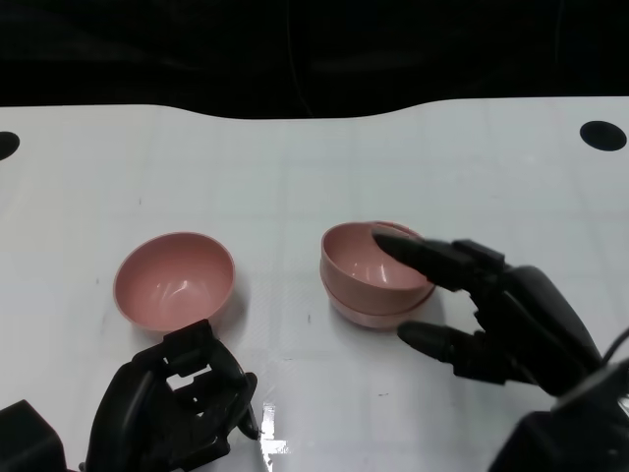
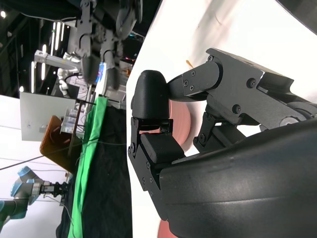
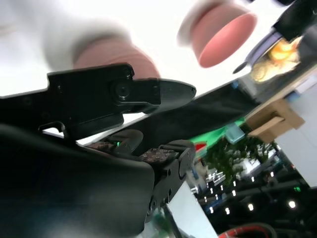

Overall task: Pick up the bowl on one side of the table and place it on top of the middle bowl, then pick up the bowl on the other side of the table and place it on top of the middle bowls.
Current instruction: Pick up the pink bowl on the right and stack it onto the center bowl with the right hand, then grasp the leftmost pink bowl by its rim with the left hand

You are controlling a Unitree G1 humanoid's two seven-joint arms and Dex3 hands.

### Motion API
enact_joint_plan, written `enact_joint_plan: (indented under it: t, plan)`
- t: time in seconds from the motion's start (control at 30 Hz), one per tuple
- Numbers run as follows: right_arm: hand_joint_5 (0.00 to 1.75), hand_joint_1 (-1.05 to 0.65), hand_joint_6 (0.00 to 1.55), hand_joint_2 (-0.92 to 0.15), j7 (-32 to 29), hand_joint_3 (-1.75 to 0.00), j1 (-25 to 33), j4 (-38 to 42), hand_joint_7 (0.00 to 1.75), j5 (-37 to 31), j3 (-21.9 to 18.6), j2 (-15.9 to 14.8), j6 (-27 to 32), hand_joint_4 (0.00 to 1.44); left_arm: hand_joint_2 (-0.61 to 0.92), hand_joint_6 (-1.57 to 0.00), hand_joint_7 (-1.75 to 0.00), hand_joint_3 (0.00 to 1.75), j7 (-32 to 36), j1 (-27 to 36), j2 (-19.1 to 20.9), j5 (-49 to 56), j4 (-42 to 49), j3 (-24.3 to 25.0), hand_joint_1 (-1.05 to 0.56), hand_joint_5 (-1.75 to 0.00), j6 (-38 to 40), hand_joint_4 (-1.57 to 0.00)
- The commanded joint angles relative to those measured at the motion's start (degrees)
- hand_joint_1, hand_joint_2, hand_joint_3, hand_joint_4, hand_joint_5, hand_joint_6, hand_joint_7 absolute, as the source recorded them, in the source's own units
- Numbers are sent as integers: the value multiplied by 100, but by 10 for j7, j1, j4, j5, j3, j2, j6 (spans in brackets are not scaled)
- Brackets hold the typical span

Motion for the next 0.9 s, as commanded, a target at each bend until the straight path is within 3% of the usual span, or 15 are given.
enact_joint_plan:
  t: [0.03, 0.37, 0.5, 0.7, 0.8, 0.9]
  plan:
    - [75, -39, 58, -92, 21, -18, 34, -12, 13, 61, -22, 5, -33, 31, 67, -85, -134, 84, 7, 6, 4, -1, -7, 3, -20, -155, -3, -91]
    - [102, -11, 83, -90, 91, -25, 112, 9, 29, 223, -58, 50, -104, 57, 65, -85, -134, 86, 9, 8, 4, -9, -12, 7, -19, -154, 0, -93]
    - [118, -6, 81, -65, 113, -86, 150, -3, 70, 268, -74, 68, -96, 68, 65, -84, -134, 86, 10, 10, 4, -12, -17, 10, -18, -157, -1, -91]
    - [134, -5, 87, -55, 138, -116, 178, -14, 96, 317, -92, 95, -52, 83, 66, -82, -135, 87, 13, 9, 5, -7, -12, 17, -17, -157, -10, -88]
    - [154, -6, 88, -47, 142, -132, 181, -16, 120, 322, -102, 105, -27, 87, 66, -83, -132, 85, 17, 9, 2, -6, -12, 21, -18, -151, -12, -87]
    - [171, -9, 86, -41, 144, -144, 181, -16, 145, 315, -111, 113, -11, 88, 70, -88, -104, 73, 21, 8, 1, -1, -10, 25, -20, -137, -24, -85]
